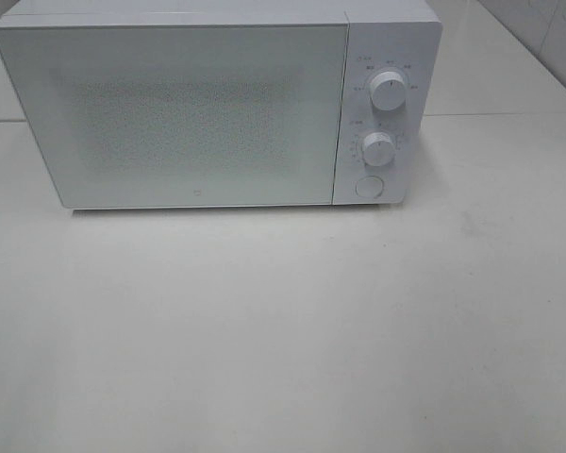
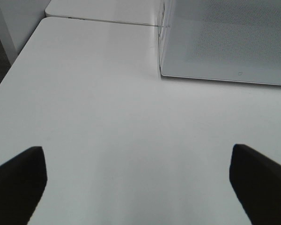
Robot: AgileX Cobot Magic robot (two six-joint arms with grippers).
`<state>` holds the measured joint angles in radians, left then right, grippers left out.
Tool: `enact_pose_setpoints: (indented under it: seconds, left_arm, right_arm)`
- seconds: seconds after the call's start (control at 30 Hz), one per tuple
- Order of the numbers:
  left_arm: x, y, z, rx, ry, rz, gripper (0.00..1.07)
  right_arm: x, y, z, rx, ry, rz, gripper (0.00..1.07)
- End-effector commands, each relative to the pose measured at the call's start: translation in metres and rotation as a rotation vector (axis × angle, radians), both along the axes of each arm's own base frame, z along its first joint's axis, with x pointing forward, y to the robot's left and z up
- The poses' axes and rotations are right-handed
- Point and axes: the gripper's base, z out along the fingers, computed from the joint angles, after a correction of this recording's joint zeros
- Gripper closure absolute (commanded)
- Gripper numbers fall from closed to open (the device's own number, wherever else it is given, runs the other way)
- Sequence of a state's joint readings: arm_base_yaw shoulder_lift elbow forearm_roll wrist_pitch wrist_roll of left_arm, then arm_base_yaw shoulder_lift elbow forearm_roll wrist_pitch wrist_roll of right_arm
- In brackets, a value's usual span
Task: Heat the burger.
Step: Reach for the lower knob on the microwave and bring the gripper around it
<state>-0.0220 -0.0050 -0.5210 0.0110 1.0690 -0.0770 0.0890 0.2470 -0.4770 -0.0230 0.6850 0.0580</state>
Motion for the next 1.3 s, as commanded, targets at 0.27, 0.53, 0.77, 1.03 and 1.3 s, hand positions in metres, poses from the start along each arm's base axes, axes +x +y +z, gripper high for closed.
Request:
enact_pose_setpoints:
  seconds: [0.27, 0.53, 0.77, 1.03, 1.3]
  left_arm:
    - [-0.001, 0.000, 0.000, -0.001, -0.003, -0.001, 0.09]
    - [-0.001, 0.000, 0.000, -0.001, -0.003, -0.001, 0.09]
    - [-0.001, 0.000, 0.000, -0.001, -0.003, -0.001, 0.09]
    - [-0.001, 0.000, 0.000, -0.001, -0.003, -0.001, 0.09]
    - [-0.001, 0.000, 0.000, -0.001, -0.003, -0.001, 0.09]
  right_arm:
    - [0.033, 0.003, -0.012, 0.003, -0.092, 0.004, 0.32]
    - [0.062, 0.006, -0.024, 0.037, -0.115, -0.004, 0.32]
    - [0.095, 0.009, -0.035, 0.057, -0.142, -0.005, 0.32]
    - [0.123, 0.012, -0.043, 0.102, -0.185, -0.014, 0.32]
    - [0.150, 0.015, -0.057, 0.109, -0.235, -0.007, 0.32]
